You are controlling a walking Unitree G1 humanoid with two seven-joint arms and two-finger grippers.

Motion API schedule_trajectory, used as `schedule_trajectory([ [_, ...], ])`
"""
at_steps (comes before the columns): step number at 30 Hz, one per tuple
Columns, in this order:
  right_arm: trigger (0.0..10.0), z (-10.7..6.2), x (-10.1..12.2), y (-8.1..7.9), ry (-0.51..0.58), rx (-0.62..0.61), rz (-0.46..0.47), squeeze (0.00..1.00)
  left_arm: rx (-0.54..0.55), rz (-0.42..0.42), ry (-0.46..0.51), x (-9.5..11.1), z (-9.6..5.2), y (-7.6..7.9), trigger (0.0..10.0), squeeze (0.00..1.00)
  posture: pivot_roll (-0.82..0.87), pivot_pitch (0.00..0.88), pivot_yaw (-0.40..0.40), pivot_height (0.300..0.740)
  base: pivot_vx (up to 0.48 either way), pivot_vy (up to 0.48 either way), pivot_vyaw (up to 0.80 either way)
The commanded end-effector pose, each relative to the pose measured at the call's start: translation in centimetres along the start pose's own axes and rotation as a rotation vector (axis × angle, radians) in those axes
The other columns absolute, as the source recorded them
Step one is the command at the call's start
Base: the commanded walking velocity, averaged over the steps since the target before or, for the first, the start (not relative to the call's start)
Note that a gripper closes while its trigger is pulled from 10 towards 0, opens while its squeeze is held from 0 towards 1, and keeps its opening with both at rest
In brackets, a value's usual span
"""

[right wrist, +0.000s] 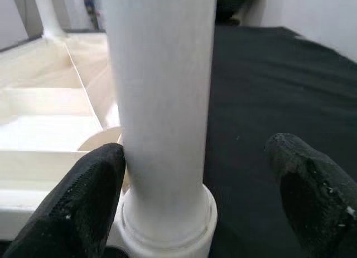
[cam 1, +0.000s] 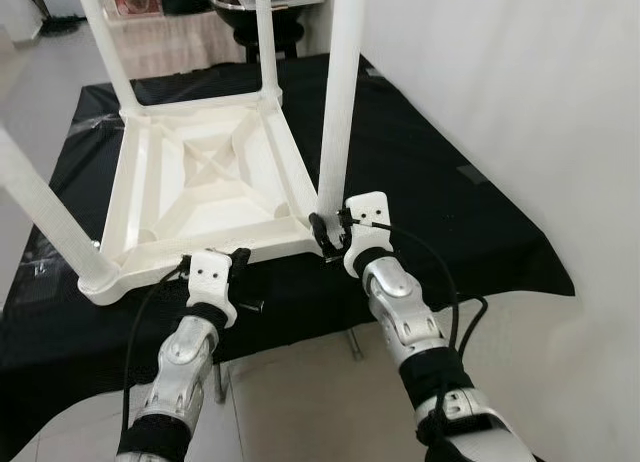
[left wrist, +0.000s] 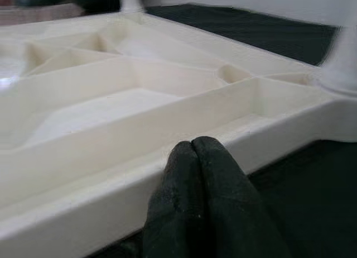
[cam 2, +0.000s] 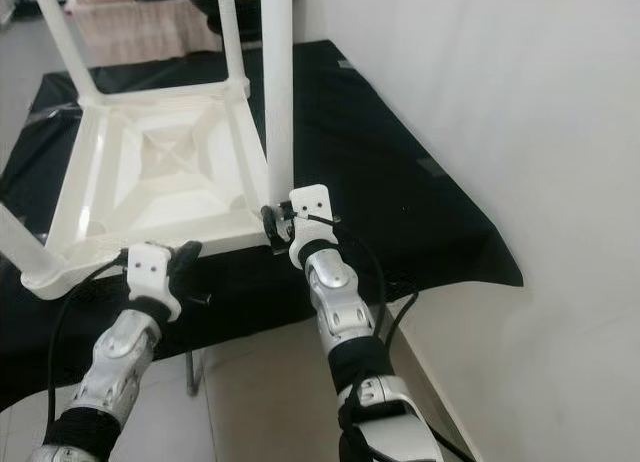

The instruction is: Building children table

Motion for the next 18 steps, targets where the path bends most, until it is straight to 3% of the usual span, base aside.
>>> schedule_trajectory([
  [1,10.0,-0.4,-0.2,1.2,0.019,-0.036,0.013,1.0,0.069,-0.02,-0.063,-1.0,-0.2,-1.8,10.0,0.0,-0.08,0.0,0.054,0.74,0.0,0.0,0.0],
  [5,10.0,-0.6,-0.6,1.6,0.038,-0.039,0.013,1.0,0.071,-0.031,-0.098,-1.4,0.0,-2.1,10.0,0.0,-0.08,0.0,0.061,0.74,0.0,0.0,0.0],
  [6,10.0,-2.0,-1.3,1.7,0.034,-0.043,0.021,0.45,0.072,-0.085,-0.116,-1.6,-0.3,-2.4,10.0,0.0,-0.09,0.0,0.084,0.74,0.0,0.0,0.0],
  [7,10.0,-2.0,-1.3,1.7,0.034,-0.043,0.021,0.45,0.072,-0.085,-0.116,-1.6,-0.3,-2.4,10.0,0.0,-0.09,0.0,0.084,0.74,0.0,0.0,0.0],
  [8,10.0,-4.3,-3.1,2.3,-0.013,-0.064,0.009,0.0,0.103,-0.102,-0.112,-1.3,-1.3,-2.7,10.0,0.0,-0.08,0.007,0.071,0.74,0.0,0.0,0.0],
  [13,10.0,-5.2,-4.2,2.8,-0.069,-0.088,-0.018,0.0,0.148,-0.057,-0.081,-0.7,-2.0,-2.8,10.0,0.0,-0.06,0.014,0.057,0.74,0.0,0.0,0.0],
  [18,10.0,-5.2,-4.7,3.6,-0.121,-0.155,-0.081,0.0,0.063,0.099,-0.033,0.5,-3.6,-0.4,10.0,0.0,-0.03,0.041,0.027,0.74,0.0,0.0,0.0],
])
Point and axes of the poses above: a point about 5 cm out from each wrist's last joint towards the gripper, its own z axis pointing out of the wrist towards the gripper, its own x axis along the axis of the wrist's last joint, y = z × x, the point moved 4 cm from there along z, pointing out of the wrist towards the gripper
